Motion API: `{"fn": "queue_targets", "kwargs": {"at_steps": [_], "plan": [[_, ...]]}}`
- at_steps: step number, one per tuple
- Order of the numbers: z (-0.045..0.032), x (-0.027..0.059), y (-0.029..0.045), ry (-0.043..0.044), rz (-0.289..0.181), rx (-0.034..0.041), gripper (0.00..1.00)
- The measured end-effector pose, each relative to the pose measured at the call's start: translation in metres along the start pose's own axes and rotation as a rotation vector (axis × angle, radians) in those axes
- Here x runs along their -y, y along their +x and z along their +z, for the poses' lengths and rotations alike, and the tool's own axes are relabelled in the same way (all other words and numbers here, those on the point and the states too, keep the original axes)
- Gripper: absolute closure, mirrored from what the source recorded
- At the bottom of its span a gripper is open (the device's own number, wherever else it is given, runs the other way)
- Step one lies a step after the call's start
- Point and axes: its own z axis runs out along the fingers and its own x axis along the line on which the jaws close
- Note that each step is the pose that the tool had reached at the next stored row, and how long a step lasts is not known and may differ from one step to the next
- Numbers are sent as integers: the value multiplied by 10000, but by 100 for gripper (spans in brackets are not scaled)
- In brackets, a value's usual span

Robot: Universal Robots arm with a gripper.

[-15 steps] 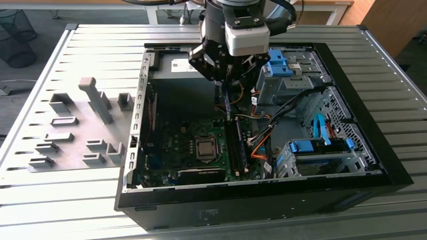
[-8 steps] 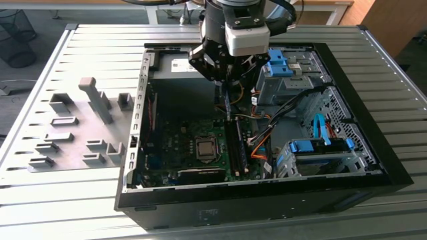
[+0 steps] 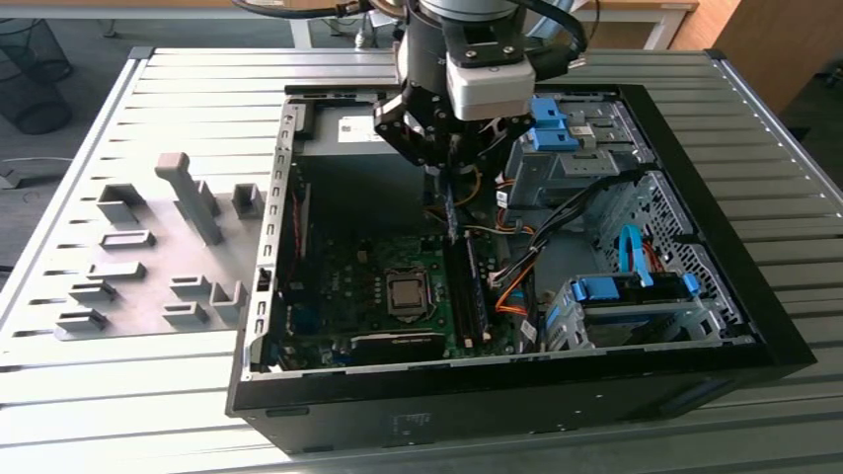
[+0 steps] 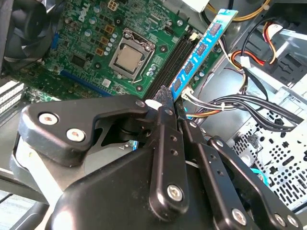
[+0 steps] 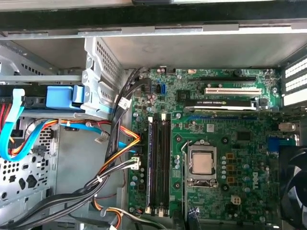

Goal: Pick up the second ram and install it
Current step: 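Insert the second ram into the second slot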

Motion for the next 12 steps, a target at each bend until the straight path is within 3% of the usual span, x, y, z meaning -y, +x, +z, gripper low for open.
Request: {"fn": "queue_targets", "kwargs": {"at_steps": [12], "plan": [[195,-34,96,-2,63,0,86]]}}
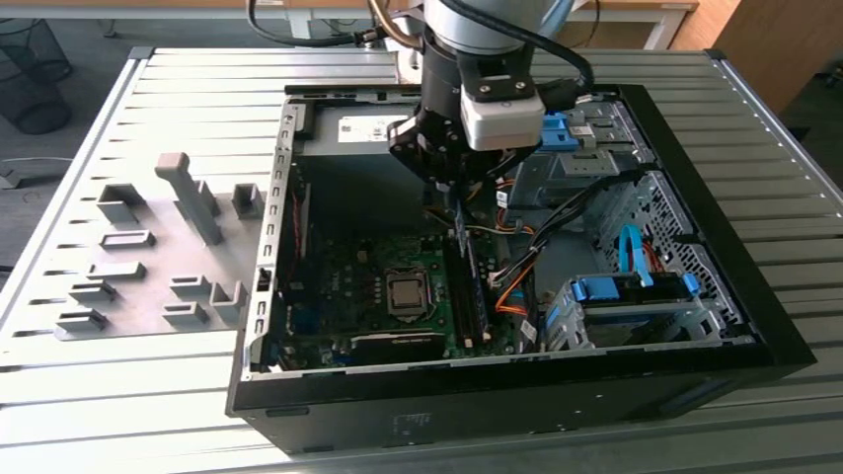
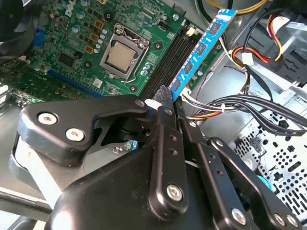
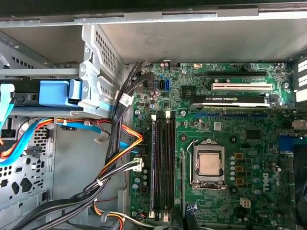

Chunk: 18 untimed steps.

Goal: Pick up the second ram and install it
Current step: 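Insert the second ram into the second slot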

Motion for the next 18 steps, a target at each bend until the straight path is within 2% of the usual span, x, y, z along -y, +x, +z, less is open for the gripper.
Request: {"fn": "queue_targets", "kwargs": {"at_steps": [4,18], "plan": [[30,-19,3,1,24,-1,86],[52,-31,4,3,31,-1,86]]}}
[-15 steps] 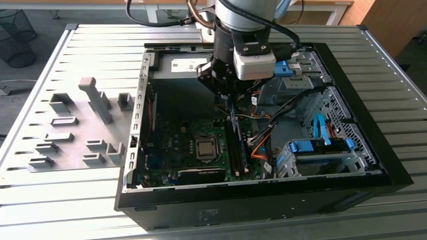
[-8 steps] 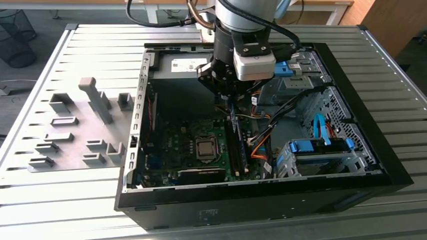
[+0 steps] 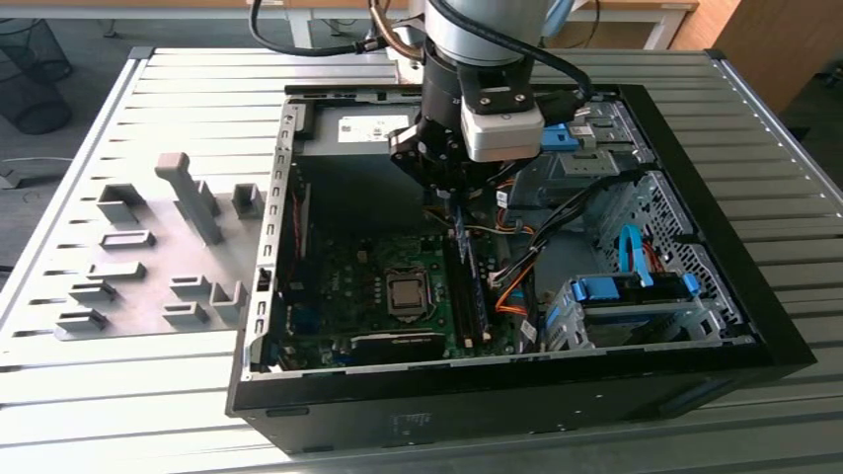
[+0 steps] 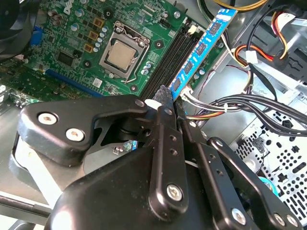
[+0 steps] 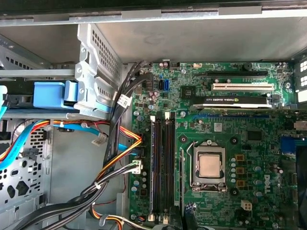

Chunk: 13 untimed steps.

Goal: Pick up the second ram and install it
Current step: 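Insert the second ram into the second slot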

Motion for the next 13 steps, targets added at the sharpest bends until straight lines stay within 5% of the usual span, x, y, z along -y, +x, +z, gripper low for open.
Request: {"fn": "queue_targets", "kwargs": {"at_steps": [13], "plan": [[183,-10,20,-6,7,1,86]]}}
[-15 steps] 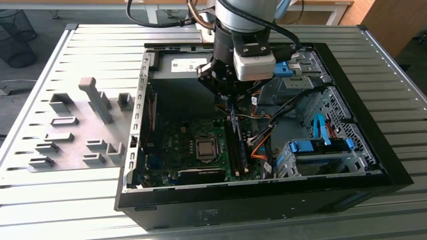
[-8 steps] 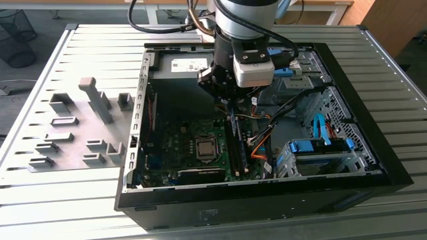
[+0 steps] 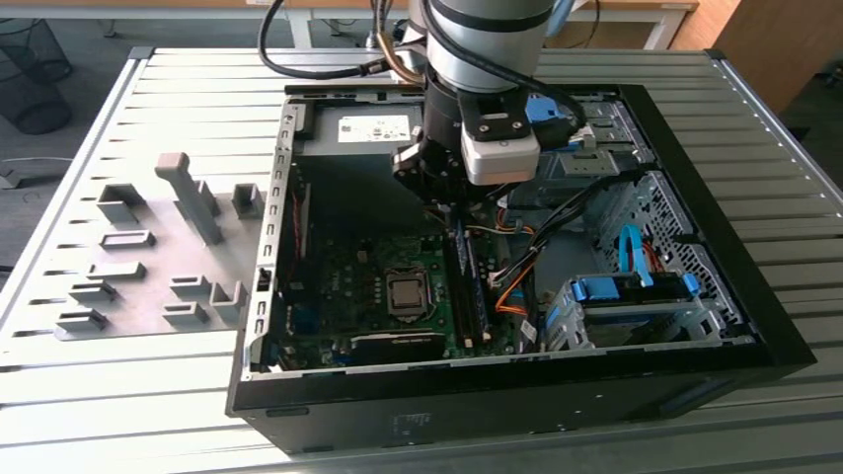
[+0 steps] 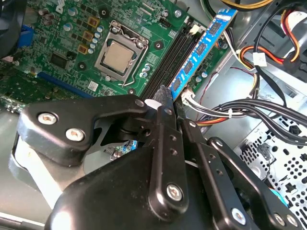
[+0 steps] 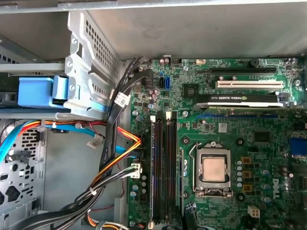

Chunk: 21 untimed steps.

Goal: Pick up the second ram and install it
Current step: 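Insert the second ram into the second slot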

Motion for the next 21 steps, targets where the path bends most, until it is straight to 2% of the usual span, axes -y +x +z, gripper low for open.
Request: {"fn": "queue_targets", "kwargs": {"at_steps": [13,18,21], "plan": [[9,-7,0,-23,1,0,86],[87,-55,12,-23,78,6,86],[130,-61,43,-23,89,51,86]]}}
